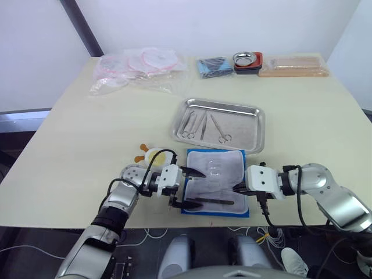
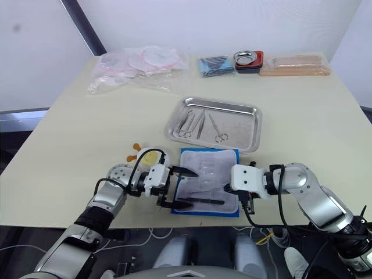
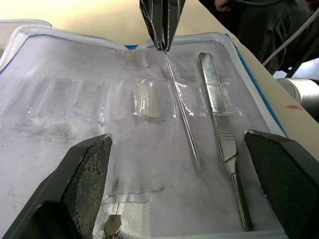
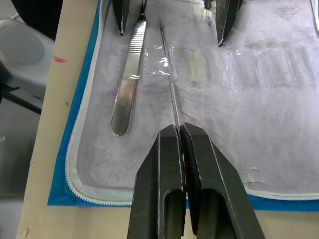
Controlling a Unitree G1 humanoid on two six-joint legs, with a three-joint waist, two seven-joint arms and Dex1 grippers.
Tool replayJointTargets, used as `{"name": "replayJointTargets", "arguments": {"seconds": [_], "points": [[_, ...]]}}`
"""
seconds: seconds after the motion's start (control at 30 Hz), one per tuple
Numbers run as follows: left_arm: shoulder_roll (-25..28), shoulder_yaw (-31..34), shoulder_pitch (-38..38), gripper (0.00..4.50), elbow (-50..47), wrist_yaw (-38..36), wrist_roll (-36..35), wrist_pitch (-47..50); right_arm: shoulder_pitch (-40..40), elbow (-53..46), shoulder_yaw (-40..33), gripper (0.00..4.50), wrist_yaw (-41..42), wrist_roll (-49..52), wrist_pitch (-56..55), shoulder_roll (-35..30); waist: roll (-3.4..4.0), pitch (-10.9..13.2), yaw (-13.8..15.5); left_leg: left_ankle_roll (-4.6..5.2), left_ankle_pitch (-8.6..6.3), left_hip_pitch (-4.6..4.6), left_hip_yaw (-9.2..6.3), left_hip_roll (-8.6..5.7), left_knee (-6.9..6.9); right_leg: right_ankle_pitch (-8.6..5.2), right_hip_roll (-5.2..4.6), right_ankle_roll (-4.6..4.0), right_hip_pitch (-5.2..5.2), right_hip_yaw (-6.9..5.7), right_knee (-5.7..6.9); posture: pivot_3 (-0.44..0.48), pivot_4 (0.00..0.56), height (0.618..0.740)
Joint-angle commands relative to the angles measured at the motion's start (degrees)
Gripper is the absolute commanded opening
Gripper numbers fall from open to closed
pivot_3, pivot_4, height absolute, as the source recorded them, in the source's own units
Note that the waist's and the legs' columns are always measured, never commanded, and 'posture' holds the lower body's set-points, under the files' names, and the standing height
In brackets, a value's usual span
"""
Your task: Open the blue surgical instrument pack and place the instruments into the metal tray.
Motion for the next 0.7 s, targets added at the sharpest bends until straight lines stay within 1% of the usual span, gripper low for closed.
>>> {"name": "replayJointTargets", "arguments": {"seconds": [0.03,0.17,0.4,0.53,0.7], "points": [[0.6,-3.9,3.3,4.50,3.6,1.6,6.6,2.0,-0.5,-3.7,-3.6,0.04,0.6,1.4,0.6,-2.0,0.00,0.0,0.0,0.00,0.00,0.00,0.01,0.00,0.00,0.00,-0.01,0.00,0.00,0.00,-0.02,0.000,0.150,0.740],[0.5,-4.0,3.0,4.50,3.5,1.7,6.6,2.4,0.1,-4.6,-5.1,0.04,1.1,1.8,0.7,-4.1,-0.03,0.0,0.0,0.00,0.00,-0.02,-0.02,0.00,0.00,0.00,0.00,0.00,0.00,-0.02,-0.03,0.000,0.150,0.740],[0.0,-4.2,2.6,4.50,3.5,1.7,6.7,2.7,2.6,-4.3,-9.8,0.04,3.2,2.4,-1.8,-9.8,-0.09,0.1,0.1,0.00,0.00,-0.02,0.00,0.00,0.00,0.00,-0.03,0.01,0.00,-0.02,-0.07,0.000,0.150,0.740],[0.0,-4.2,2.7,4.50,3.6,1.5,6.8,2.6,5.1,-4.8,-14.1,0.04,4.7,4.5,-2.6,-12.8,-0.12,0.1,0.2,0.00,0.00,-0.04,0.01,0.00,-0.01,0.00,-0.03,0.01,0.00,-0.02,-0.08,0.000,0.150,0.740],[-0.6,-4.5,2.2,4.50,4.4,1.5,7.0,2.3,8.4,-4.3,-21.7,0.04,6.5,8.1,-2.8,-15.7,-0.13,0.1,0.3,0.00,0.00,-0.04,0.03,0.00,-0.01,0.00,-0.04,0.01,0.00,-0.02,-0.10,0.000,0.150,0.740]]}}
